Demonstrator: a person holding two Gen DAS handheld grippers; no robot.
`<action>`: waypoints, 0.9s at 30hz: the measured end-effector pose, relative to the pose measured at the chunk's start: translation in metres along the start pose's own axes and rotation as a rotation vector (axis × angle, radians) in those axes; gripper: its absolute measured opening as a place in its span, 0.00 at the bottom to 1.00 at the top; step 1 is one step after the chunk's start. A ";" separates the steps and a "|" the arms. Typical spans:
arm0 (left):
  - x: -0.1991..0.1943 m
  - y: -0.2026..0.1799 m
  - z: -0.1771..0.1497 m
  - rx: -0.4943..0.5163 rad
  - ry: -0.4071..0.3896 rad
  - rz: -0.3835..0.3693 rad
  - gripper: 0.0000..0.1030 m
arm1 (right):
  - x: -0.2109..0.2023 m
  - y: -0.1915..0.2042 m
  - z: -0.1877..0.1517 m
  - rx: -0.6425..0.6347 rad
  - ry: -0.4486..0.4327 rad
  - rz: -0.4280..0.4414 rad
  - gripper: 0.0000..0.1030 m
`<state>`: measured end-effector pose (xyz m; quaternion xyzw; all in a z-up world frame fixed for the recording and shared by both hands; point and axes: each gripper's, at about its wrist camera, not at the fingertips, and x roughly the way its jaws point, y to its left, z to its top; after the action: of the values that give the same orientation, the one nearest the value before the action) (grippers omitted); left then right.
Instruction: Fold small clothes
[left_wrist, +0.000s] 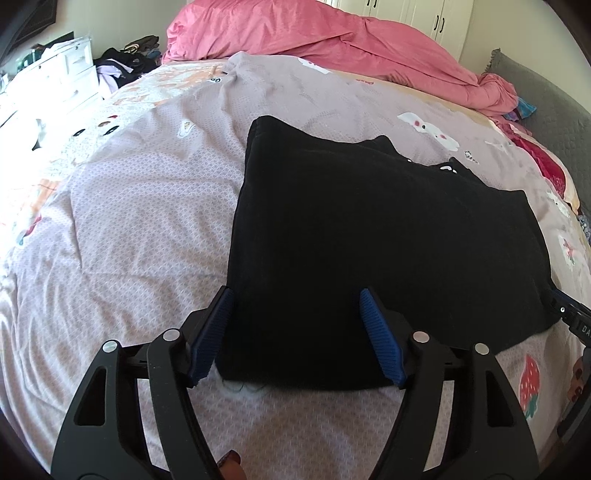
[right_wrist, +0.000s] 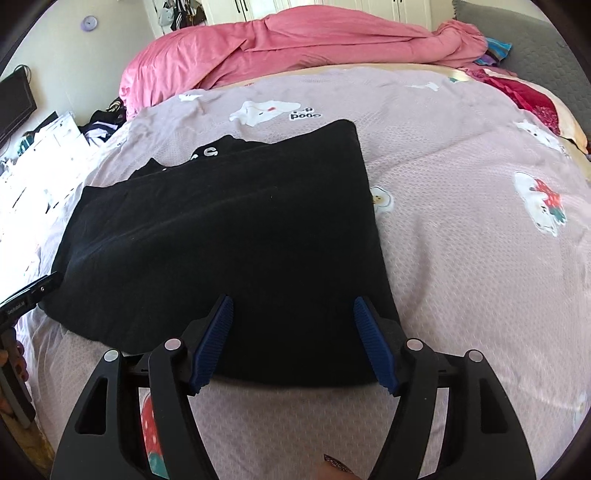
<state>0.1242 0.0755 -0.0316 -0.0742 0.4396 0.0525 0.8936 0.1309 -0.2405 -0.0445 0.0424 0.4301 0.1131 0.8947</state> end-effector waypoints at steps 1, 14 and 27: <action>-0.001 0.001 -0.001 -0.003 0.002 -0.003 0.62 | -0.002 -0.001 -0.002 0.000 -0.006 0.000 0.65; -0.022 0.021 -0.017 -0.036 0.009 0.005 0.70 | -0.028 0.029 -0.022 -0.038 -0.064 0.054 0.82; -0.036 0.055 -0.029 -0.104 0.005 0.038 0.91 | -0.031 0.105 -0.032 -0.205 -0.056 0.111 0.90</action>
<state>0.0710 0.1229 -0.0255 -0.1124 0.4398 0.0919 0.8863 0.0692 -0.1470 -0.0227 -0.0225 0.3881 0.2049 0.8983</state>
